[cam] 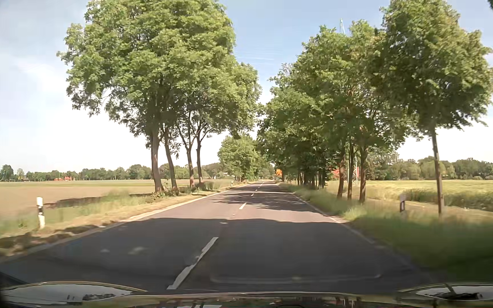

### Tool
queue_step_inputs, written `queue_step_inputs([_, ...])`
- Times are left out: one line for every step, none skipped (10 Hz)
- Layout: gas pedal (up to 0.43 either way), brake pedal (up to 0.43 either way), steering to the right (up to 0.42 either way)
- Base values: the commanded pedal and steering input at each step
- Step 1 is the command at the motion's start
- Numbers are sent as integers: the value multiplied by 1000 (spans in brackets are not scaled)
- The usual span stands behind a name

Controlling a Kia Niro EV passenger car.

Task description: Follow the waypoints while adhering to traffic rules and regulations

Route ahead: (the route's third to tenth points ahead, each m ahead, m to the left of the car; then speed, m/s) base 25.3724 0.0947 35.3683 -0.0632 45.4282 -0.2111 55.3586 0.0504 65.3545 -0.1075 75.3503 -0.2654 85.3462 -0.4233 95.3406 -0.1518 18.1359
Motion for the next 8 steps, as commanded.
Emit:
queue_step_inputs([177,0,-2])
queue_step_inputs([177,0,-1])
queue_step_inputs([177,0,-1])
queue_step_inputs([177,0,-1])
queue_step_inputs([177,0,-1])
queue_step_inputs([177,0,-1])
queue_step_inputs([177,0,-1])
queue_step_inputs([177,0,-1])
